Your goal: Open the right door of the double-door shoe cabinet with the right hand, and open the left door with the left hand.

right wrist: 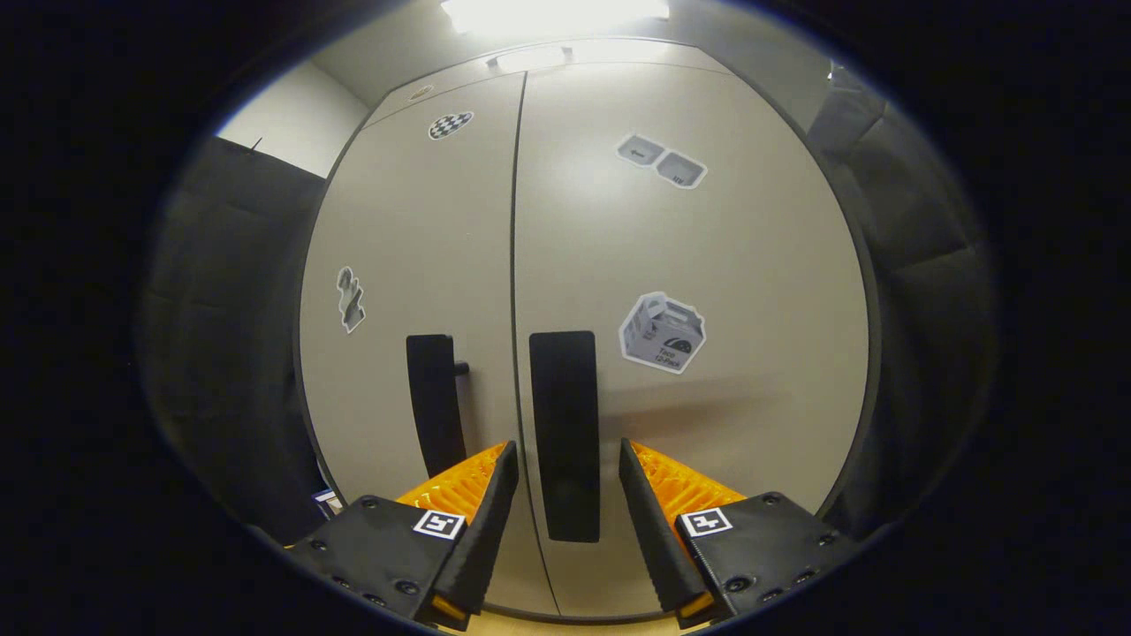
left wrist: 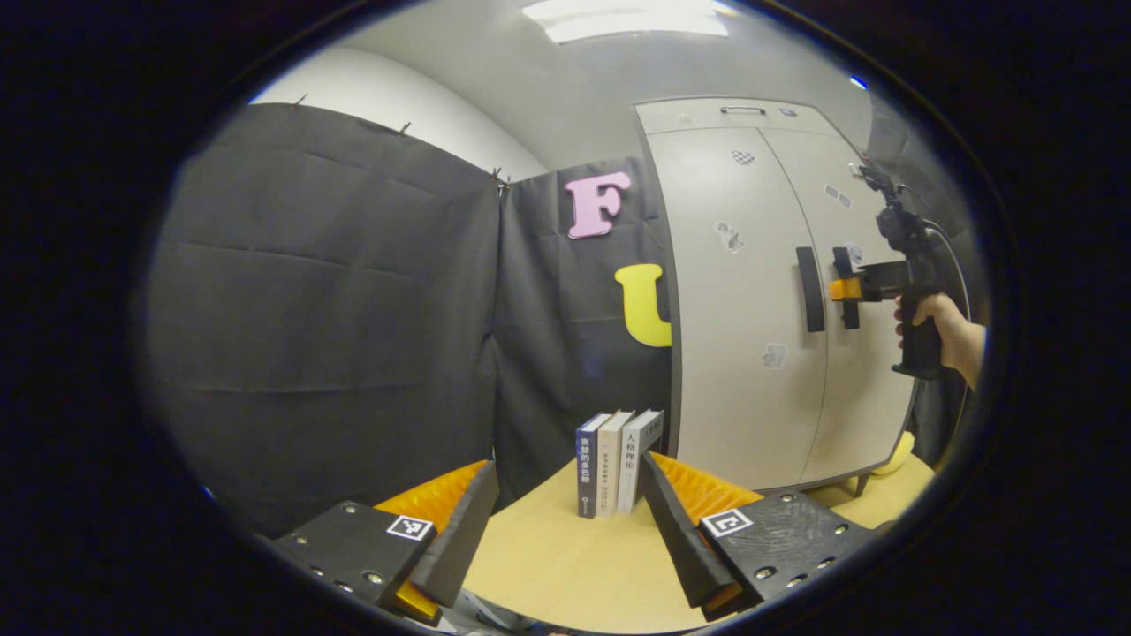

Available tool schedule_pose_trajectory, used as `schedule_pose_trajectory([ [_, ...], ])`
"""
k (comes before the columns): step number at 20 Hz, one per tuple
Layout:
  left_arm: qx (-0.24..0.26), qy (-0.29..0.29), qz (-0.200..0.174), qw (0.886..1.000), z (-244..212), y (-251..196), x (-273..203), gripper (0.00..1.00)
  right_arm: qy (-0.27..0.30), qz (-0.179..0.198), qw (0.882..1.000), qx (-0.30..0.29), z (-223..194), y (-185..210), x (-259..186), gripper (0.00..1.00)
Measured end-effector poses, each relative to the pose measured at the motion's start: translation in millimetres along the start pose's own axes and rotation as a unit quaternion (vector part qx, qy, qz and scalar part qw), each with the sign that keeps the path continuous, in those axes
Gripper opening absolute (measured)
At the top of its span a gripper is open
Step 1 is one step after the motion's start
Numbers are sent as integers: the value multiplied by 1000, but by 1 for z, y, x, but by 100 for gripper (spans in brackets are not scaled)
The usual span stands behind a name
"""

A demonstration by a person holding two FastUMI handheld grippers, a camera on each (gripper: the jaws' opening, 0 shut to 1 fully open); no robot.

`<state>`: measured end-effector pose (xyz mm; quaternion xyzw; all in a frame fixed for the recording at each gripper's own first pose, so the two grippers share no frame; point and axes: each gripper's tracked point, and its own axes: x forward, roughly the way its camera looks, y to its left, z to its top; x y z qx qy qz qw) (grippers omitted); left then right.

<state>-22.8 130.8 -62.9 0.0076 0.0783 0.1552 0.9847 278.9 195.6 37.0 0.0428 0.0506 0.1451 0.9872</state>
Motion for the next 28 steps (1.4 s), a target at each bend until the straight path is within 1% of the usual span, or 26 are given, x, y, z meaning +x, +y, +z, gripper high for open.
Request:
schedule_pose_trajectory([
  [2, -1, -1, 3, 1000, 0, 1, 0, 96, 6, -5, 1000, 1, 0, 0, 3, 74],
  [3, -3, 0, 4, 1000, 0, 1, 0, 96, 6, -24, 1000, 0, -1, -5, 8, 74],
  [4, -4, 1, 6, 1000, 0, 1, 0, 94, 9, -33, 999, 4, -1, -8, 9, 45],
  [5, -4, 1, 7, 1000, 0, 2, 0, 96, 14, -33, 999, 8, 0, -7, 5, 33],
  [6, -5, 0, 8, 1000, 0, 2, 0, 96, 19, -33, 999, 10, 0, -8, 6, 36],
  [9, -10, -3, 6, 1000, 0, 2, 2, 94, 36, -21, 999, 10, -4, -7, 5, 19],
  [11, -11, -6, 2, 1000, 1, 1, 2, 96, 43, -8, 999, 14, -4, -6, -1, 19],
  [12, -12, -7, -1, 1000, 2, 1, 2, 94, 45, -3, 999, 15, -4, -6, -6, 17],
  [13, -12, -7, -5, 1000, 2, 1, 1, 96, 48, 0, 999, 19, -4, -7, -12, 19],
  [16, -12, -14, -17, 1000, 4, -1, 1, 96, 52, 6, 998, 24, -4, -10, -33, 19],
  [17, -13, -17, -22, 1000, 5, -2, 2, 96, 53, 10, 998, 23, -3, -9, -35, 19],
  [20, -15, -19, -41, 999, 9, -8, -2, 96, 58, 27, 998, 23, -3, -15, -61, 19],
  [21, -16, -19, -47, 999, 11, -13, -4, 96, 59, 31, 998, 22, -3, -19, -71, 17],
  [22, -16, -17, -54, 998, 9, -28, 1, 96, 60, 35, 997, 21, -3, -19, -75, 19],
  [24, -16, -17, -69, 997, 10, -44, 9, 96, 64, 40, 997, 24, -3, -25, -90, 19],
  [28, -9, -24, -102, 994, 16, -70, 8, 96, 62, 38, 997, 32, 0, -41, -118, 19],
])
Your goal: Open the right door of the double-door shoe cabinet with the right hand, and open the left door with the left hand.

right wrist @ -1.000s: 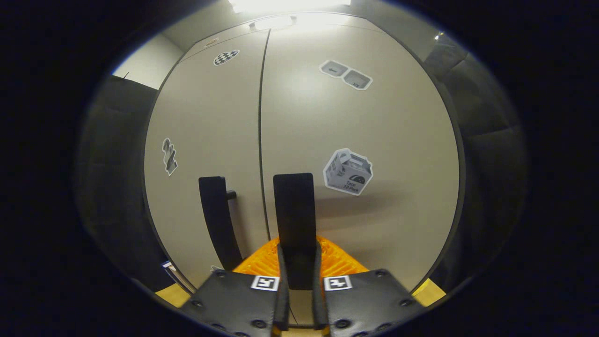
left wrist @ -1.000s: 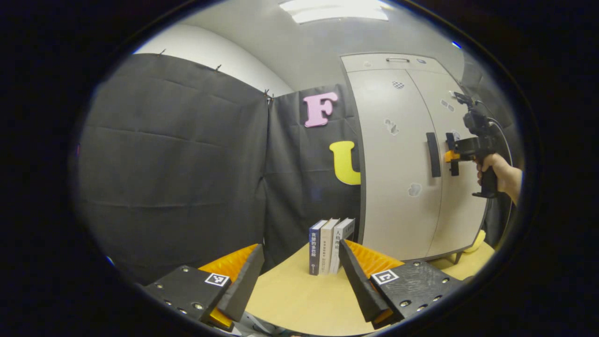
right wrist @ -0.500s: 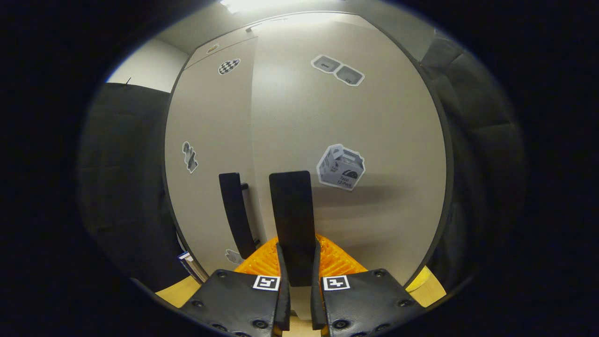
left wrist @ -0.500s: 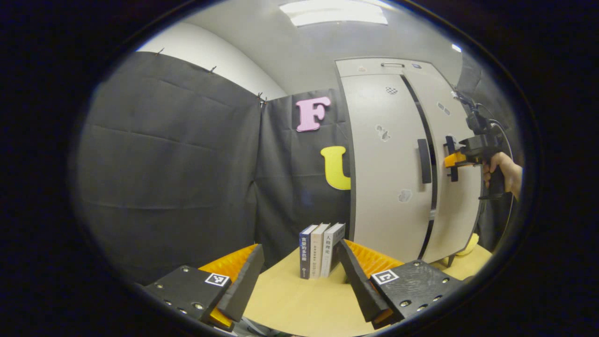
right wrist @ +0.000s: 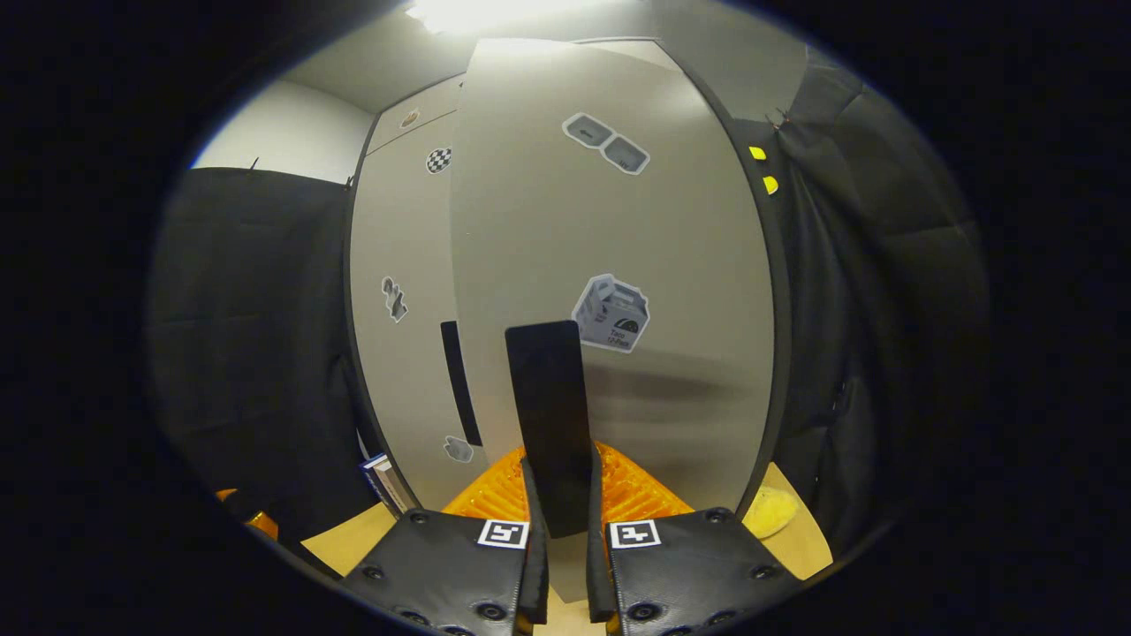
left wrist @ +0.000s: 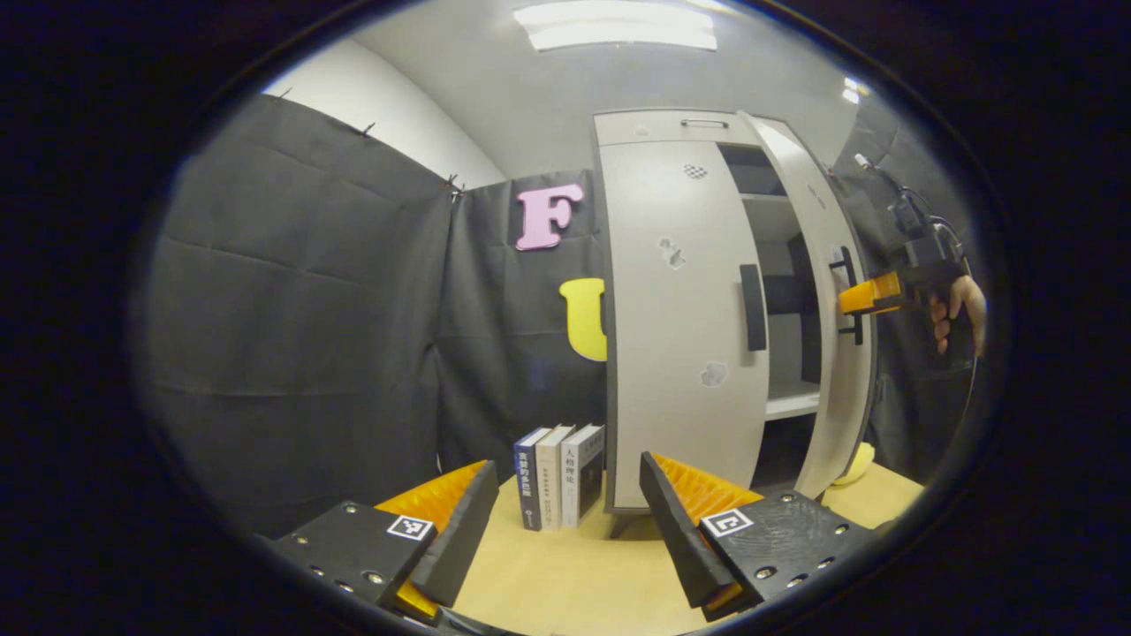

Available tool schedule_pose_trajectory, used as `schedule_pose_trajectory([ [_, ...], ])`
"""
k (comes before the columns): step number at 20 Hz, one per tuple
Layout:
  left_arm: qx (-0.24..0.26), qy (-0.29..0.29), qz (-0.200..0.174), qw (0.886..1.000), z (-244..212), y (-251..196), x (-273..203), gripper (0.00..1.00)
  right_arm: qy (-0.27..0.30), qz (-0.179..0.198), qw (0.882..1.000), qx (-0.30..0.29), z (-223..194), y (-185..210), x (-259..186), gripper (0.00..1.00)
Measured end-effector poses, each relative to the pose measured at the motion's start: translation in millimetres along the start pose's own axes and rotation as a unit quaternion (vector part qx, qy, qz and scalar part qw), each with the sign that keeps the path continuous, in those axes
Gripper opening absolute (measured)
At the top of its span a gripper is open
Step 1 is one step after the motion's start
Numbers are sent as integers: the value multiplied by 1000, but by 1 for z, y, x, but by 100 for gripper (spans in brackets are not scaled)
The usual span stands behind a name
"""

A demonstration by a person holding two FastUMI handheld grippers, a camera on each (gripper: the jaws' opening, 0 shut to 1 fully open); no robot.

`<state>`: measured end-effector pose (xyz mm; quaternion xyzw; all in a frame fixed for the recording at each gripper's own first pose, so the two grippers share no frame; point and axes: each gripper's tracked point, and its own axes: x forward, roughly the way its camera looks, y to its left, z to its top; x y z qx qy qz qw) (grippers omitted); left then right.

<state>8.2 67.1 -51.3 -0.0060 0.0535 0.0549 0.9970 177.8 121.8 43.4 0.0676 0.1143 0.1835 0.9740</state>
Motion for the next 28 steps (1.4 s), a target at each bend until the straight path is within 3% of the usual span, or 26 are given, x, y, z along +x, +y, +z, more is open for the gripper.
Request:
schedule_pose_trajectory([
  [9, 3, -2, -66, 998, 3, -63, 18, 96, 0, -16, 1000, -5, 0, -45, -60, 19],
  [19, 10, -4, -129, 992, 8, -135, 23, 94, -3, -59, 998, 5, -5, -112, -97, 18],
  [25, 5, 4, -143, 990, 8, -161, 22, 96, -21, -119, 993, 4, -2, -172, -104, 15],
  [26, 8, 4, -142, 990, 9, -163, 23, 96, -22, -117, 993, 10, -1, -177, -109, 6],
  [28, 11, 3, -140, 990, 10, -164, 26, 96, -24, -92, 994, 48, -2, -169, -110, 6],
])
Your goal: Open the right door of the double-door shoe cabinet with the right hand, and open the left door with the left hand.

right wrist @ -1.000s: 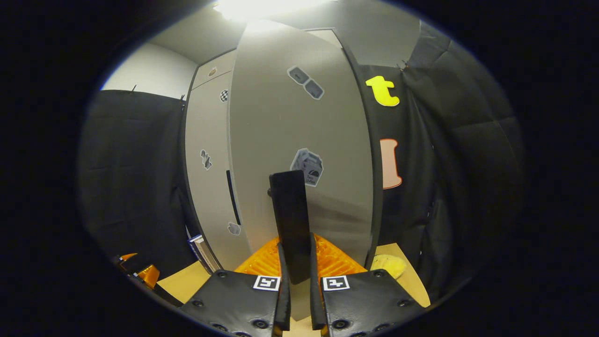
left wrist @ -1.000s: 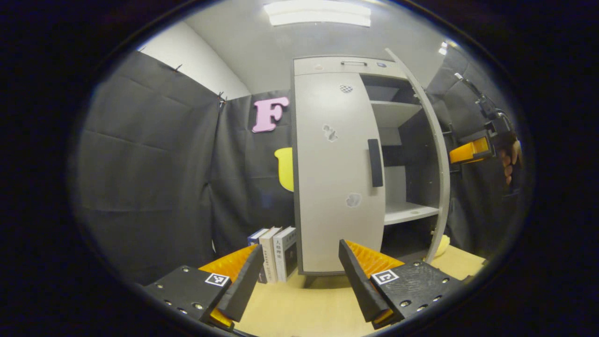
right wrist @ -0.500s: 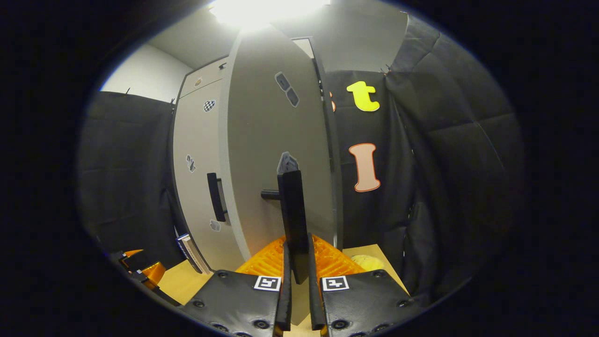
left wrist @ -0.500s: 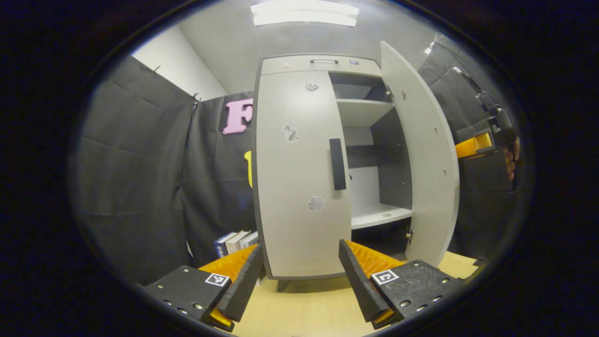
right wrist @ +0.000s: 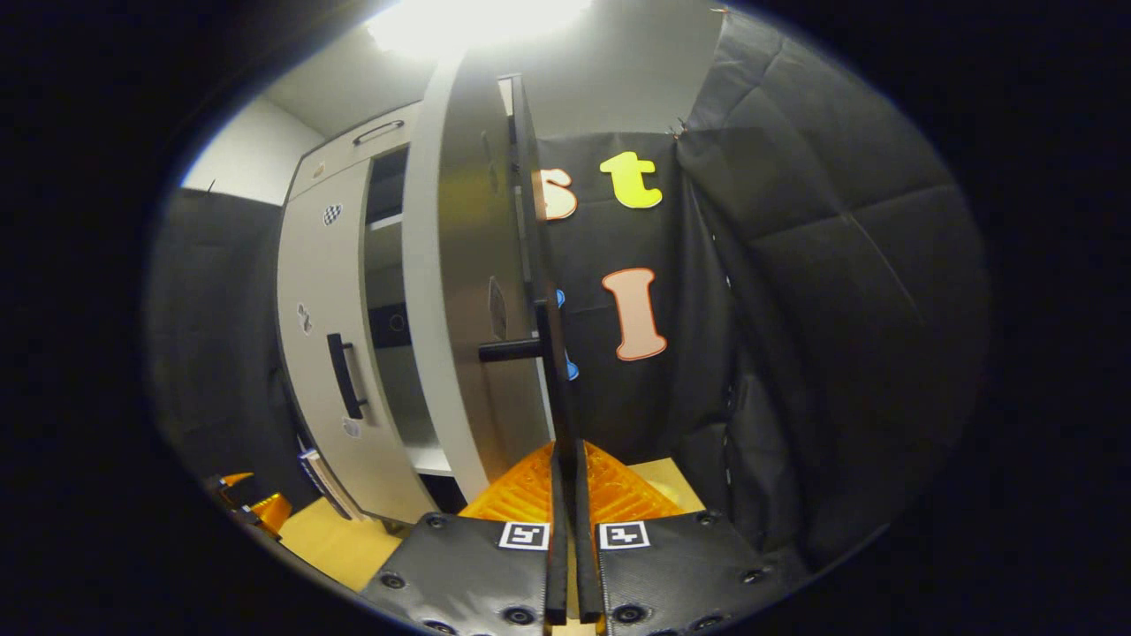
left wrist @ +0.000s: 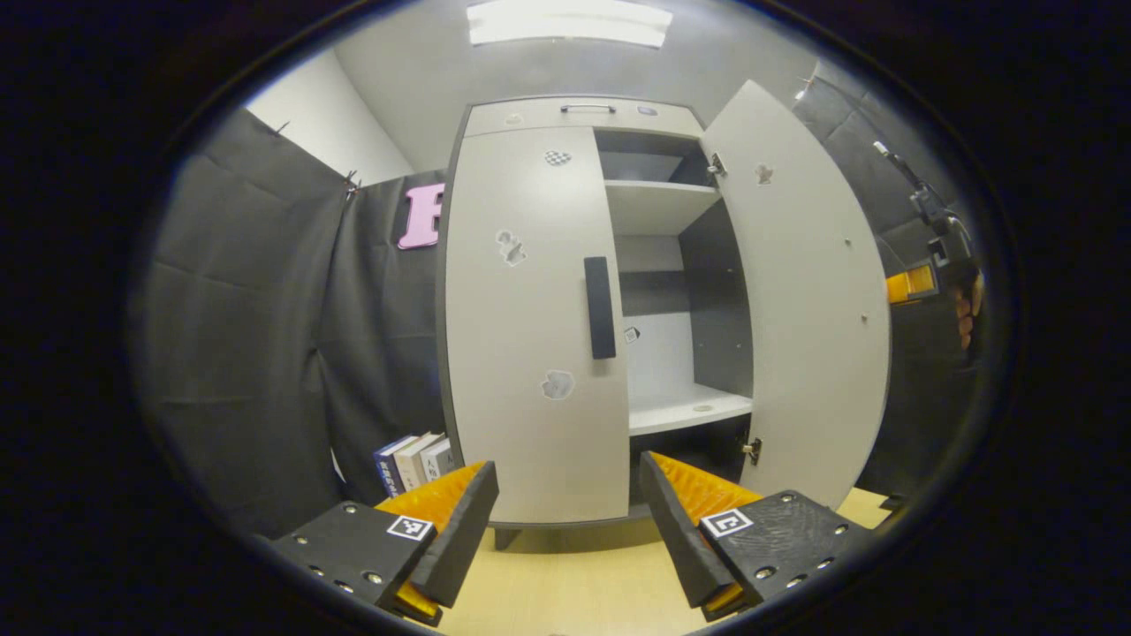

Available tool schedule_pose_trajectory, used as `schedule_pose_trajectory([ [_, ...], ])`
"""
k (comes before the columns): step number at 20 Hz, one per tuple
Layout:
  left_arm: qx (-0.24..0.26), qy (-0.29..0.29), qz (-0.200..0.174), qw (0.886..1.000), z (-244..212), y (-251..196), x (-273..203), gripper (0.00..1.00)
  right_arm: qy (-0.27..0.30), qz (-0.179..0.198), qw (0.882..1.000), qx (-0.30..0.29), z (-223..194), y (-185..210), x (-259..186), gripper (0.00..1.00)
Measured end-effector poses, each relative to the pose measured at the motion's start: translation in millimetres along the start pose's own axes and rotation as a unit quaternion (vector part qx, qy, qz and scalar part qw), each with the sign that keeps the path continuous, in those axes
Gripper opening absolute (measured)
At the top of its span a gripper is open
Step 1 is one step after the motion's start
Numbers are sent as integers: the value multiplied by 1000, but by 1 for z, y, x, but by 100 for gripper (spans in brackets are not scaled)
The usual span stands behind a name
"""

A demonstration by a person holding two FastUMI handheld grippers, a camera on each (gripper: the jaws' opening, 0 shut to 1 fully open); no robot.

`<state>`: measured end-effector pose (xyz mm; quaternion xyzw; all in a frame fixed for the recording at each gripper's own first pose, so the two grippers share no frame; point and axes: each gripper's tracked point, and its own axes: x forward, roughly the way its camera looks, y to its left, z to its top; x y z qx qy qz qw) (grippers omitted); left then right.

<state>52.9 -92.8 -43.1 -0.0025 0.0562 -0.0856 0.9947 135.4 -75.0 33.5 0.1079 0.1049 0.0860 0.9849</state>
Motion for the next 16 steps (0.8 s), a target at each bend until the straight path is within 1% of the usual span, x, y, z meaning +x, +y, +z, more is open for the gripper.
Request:
schedule_pose_trajectory([
  [2, 2, -3, 1, 1000, 6, -5, 4, 96, -7, 7, 1000, 4, 2, -2, -4, 9],
  [5, 6, -8, -3, 1000, 18, -8, 16, 96, -14, 18, 1000, -6, 2, -1, -24, 10],
  [7, 6, -12, -7, 1000, 30, -12, 32, 94, -21, 21, 1000, -9, 5, -3, -36, 2],
  [8, 6, -16, -9, 1000, 37, -14, 40, 94, -24, 17, 1000, -12, 5, -8, -46, 4],
  [9, 5, -21, -11, 1000, 45, -16, 48, 96, -24, 19, 999, -15, 4, -9, -54, 0],
  [11, 8, -29, -20, 999, 59, -26, 66, 94, -18, 29, 999, -19, -6, -9, -70, 26],
  [13, 11, -35, -25, 999, 72, -29, 84, 94, -19, 21, 999, -27, -17, -19, -84, 74],
  [14, 9, -40, -28, 999, 80, -31, 94, 94, -20, 5, 999, -37, -14, -25, -89, 98],
  [15, 6, -45, -31, 998, 86, -34, 104, 94, -19, -11, 999, -44, -18, -34, -99, 97],
  [16, 5, -50, -32, 998, 93, -35, 112, 96, -17, -23, 998, -47, -22, -38, -103, 97],
])
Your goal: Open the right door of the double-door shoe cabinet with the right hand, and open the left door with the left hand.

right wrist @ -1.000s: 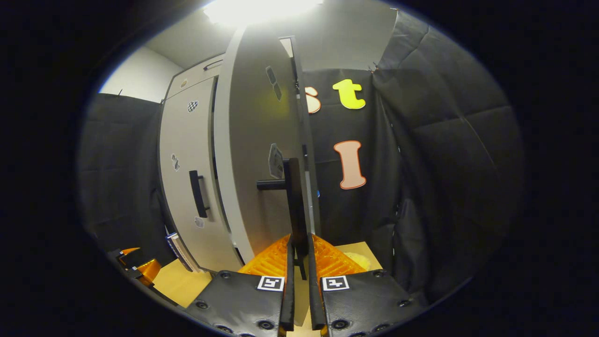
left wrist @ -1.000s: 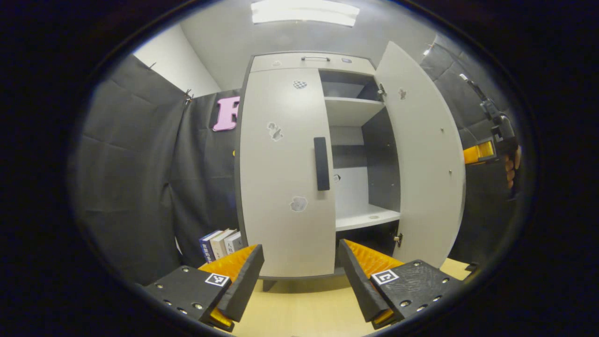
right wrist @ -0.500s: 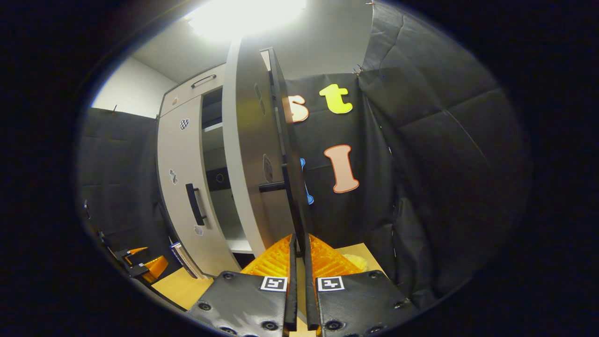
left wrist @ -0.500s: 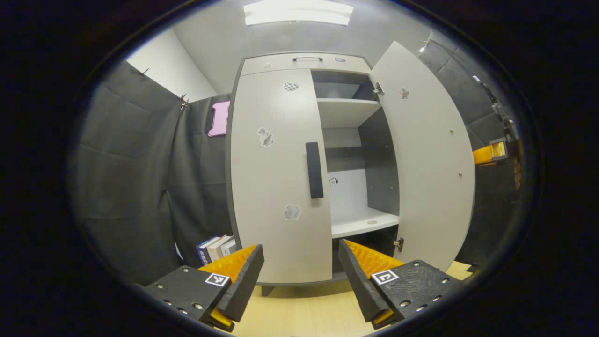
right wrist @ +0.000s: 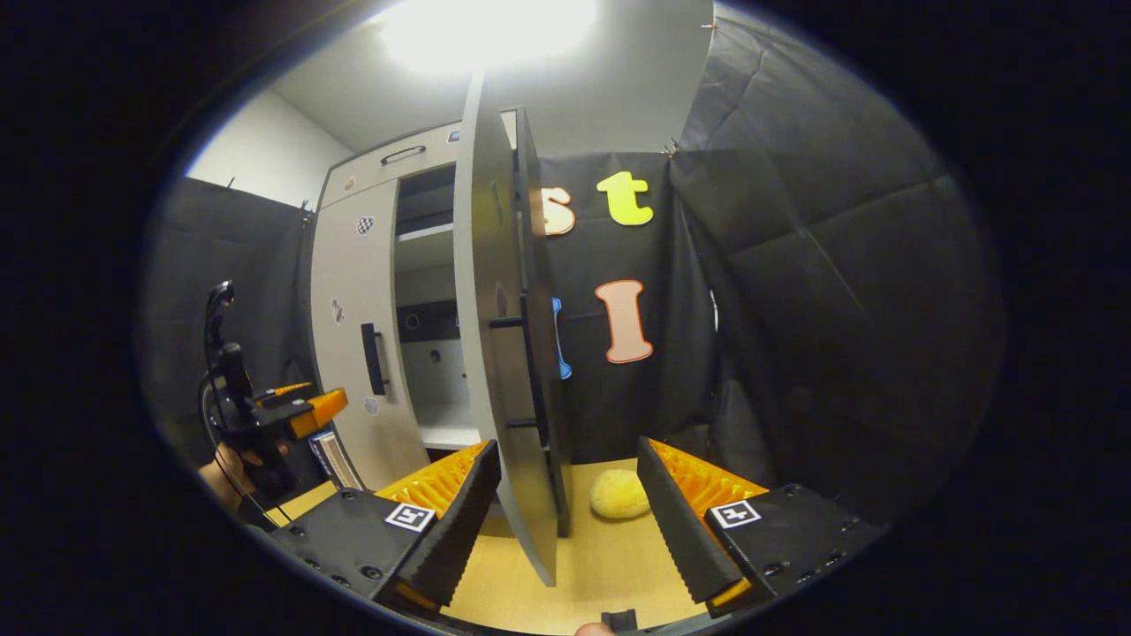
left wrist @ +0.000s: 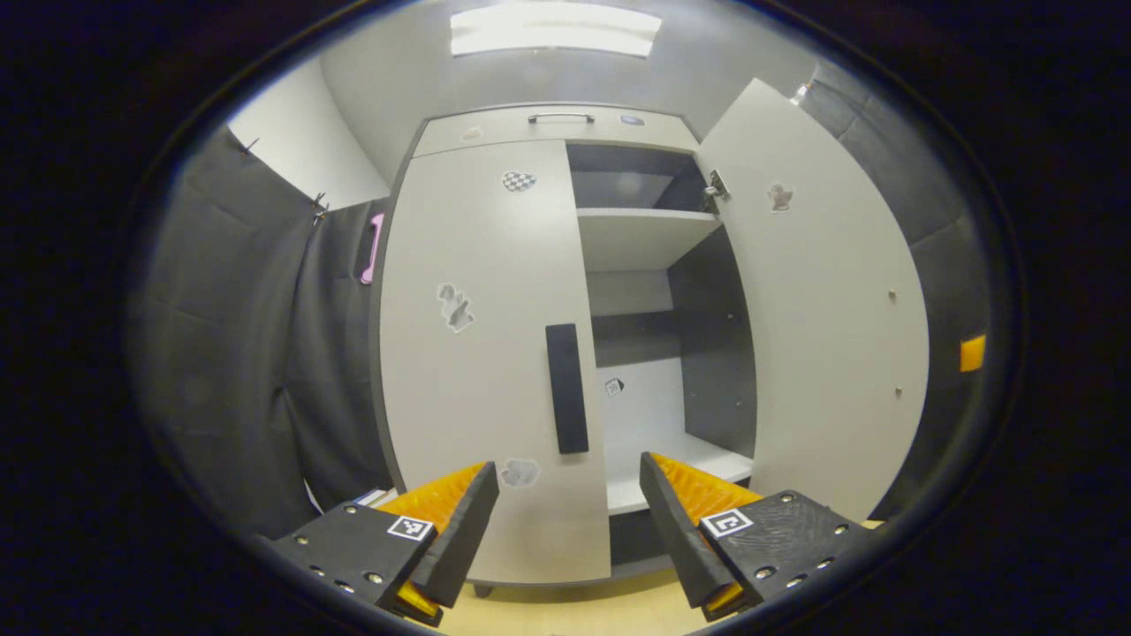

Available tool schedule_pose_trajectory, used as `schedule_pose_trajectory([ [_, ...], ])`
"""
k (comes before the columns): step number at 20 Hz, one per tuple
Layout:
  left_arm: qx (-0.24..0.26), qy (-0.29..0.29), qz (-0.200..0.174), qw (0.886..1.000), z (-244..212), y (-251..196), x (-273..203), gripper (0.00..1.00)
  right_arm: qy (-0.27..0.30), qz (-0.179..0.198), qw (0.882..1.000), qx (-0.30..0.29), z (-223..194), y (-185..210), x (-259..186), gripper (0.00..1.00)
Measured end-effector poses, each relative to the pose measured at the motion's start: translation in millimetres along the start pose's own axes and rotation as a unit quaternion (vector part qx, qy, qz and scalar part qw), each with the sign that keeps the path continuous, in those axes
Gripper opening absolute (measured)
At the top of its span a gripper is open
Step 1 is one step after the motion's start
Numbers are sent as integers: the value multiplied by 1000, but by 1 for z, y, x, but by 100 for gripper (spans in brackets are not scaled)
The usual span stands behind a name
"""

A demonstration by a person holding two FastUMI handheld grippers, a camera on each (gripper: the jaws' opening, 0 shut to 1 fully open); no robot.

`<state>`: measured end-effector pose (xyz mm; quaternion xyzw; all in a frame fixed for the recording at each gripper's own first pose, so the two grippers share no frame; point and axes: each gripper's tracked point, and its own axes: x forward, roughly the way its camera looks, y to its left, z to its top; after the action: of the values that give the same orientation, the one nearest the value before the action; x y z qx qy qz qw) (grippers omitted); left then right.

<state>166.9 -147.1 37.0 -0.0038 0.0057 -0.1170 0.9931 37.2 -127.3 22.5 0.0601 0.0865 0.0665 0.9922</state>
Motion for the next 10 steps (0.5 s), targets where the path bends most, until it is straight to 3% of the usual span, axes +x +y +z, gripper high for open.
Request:
schedule_pose_trajectory([
  [10, -28, 10, 8, 1000, 13, 12, 99, 96, 31, -55, 998, 4, -31, -25, -26, 98],
])
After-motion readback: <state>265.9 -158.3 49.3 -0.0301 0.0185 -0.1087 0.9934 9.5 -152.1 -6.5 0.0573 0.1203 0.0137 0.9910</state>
